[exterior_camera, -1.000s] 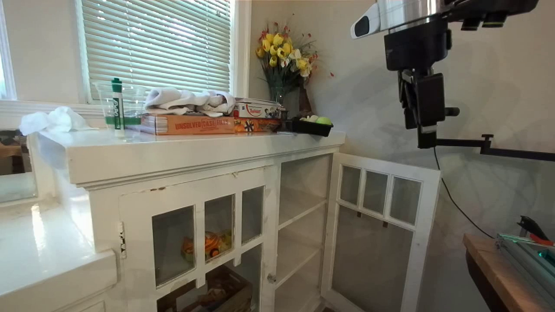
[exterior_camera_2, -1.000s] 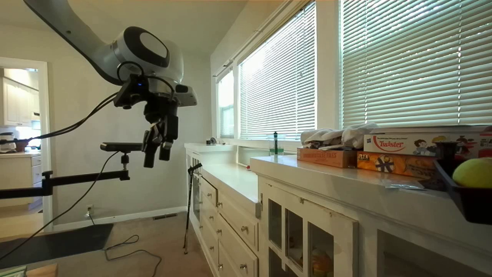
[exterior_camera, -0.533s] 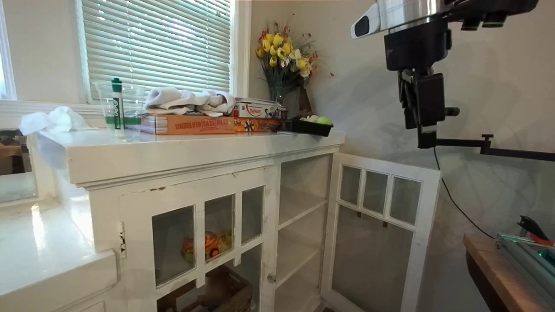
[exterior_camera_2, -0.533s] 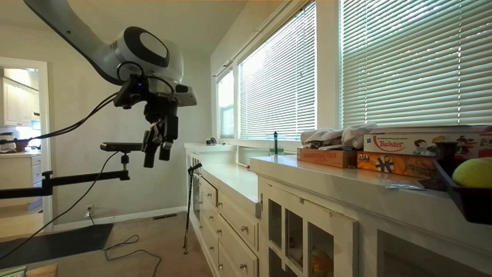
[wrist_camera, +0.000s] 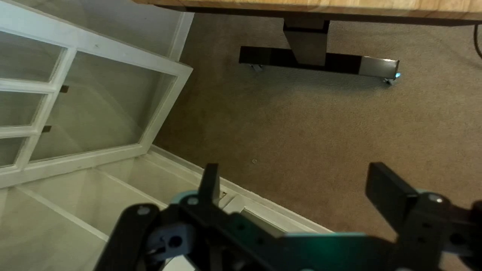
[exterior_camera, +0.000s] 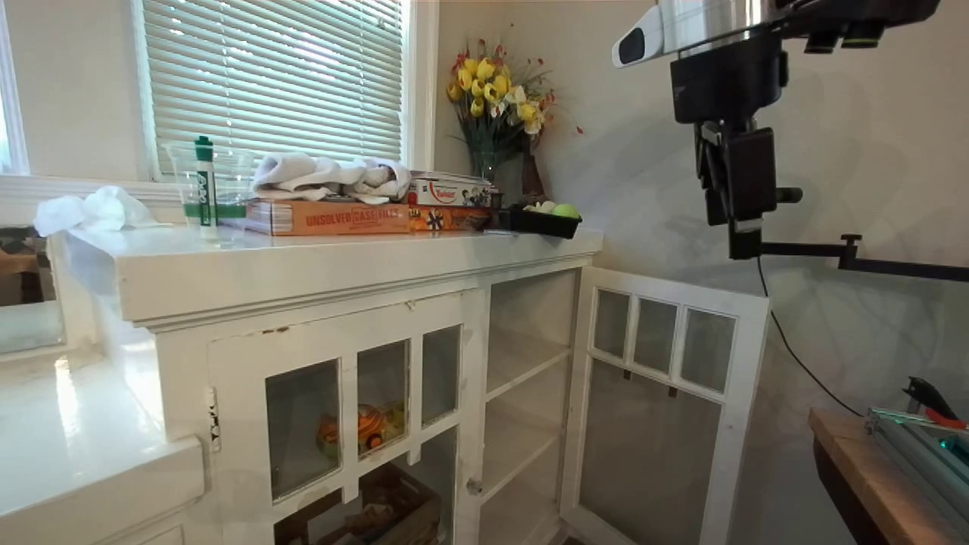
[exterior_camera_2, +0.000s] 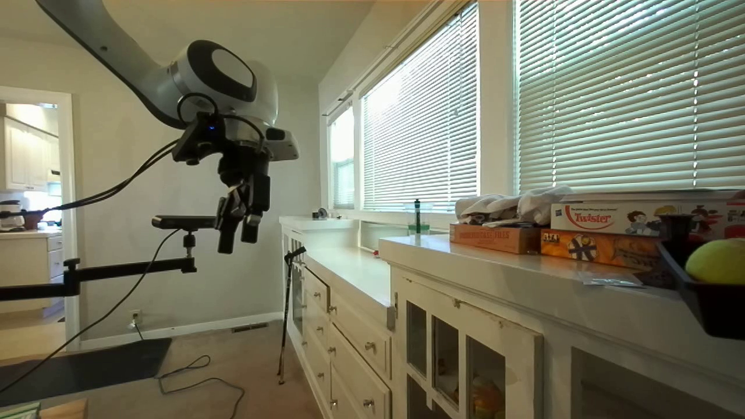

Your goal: Put the clear cup on to of the white box.

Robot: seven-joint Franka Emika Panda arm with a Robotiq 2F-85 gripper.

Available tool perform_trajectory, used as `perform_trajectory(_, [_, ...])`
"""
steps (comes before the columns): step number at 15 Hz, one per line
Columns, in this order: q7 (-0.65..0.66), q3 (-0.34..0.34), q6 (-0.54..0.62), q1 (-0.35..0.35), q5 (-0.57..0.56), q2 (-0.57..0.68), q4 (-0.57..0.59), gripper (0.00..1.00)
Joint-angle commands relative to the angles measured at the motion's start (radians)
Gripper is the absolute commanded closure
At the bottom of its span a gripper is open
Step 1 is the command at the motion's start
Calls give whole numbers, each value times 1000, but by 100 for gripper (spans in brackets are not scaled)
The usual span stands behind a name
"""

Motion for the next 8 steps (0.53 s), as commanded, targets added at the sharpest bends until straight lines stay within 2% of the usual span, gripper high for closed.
perform_trajectory(1, [28,-34,102,37,20,-32,-25,0])
perform_trajectory(8, [-13,-90,402,-18,-68,26,76,0])
